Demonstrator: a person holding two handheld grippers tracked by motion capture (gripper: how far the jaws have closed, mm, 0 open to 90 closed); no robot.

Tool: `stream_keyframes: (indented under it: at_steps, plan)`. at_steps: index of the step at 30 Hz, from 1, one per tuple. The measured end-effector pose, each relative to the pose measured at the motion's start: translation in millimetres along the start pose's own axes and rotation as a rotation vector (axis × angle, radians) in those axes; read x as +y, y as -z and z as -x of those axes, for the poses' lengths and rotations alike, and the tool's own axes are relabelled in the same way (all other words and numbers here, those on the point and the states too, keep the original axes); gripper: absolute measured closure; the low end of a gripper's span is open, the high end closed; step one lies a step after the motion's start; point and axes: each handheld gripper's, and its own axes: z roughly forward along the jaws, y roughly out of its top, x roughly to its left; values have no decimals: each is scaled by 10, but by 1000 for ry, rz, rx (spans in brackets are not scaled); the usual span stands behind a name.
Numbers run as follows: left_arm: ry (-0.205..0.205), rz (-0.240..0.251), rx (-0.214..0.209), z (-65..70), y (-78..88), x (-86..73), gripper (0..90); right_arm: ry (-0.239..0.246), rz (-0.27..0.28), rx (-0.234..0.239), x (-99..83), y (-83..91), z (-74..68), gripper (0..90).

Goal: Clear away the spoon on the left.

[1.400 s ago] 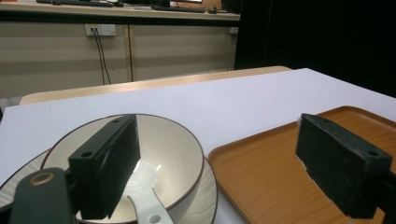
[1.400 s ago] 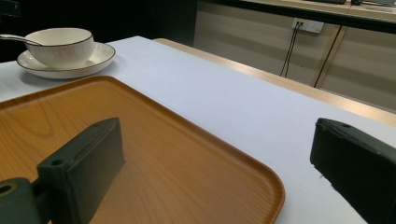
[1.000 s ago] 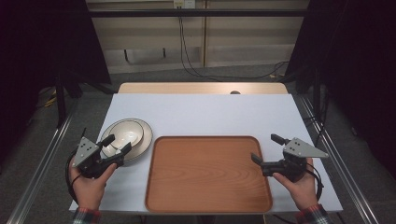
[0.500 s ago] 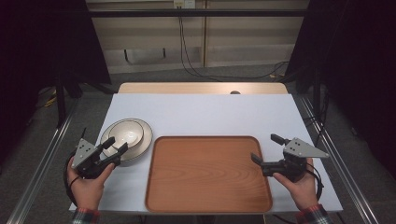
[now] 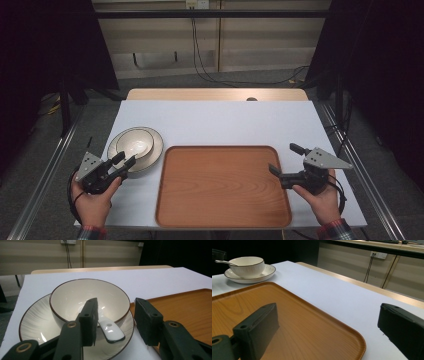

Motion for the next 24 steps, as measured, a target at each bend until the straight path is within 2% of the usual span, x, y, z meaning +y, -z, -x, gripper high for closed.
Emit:
stream_keyframes:
  at_steps: [1, 5, 8, 11, 13, 24]
  plan:
    - [-10, -11, 2, -5, 4, -6, 554, 1, 1, 1, 1, -2, 2, 28]
    - [-9, -14, 19, -18, 24, -23, 566, -1, 4, -1, 9, -14, 4, 28]
    - [4, -16, 27, -20, 28, -34, 576, -2, 9, 6, 12, -25, 7, 29]
    - [1, -37, 23, -34, 23, -53, 595, -5, 9, 11, 12, -32, 7, 29]
    - [17, -39, 24, -33, 12, -69, 608, -5, 9, 11, 12, -33, 5, 29]
    - [43, -53, 15, -44, -17, -100, 659, -5, 11, 17, 13, -30, 10, 29]
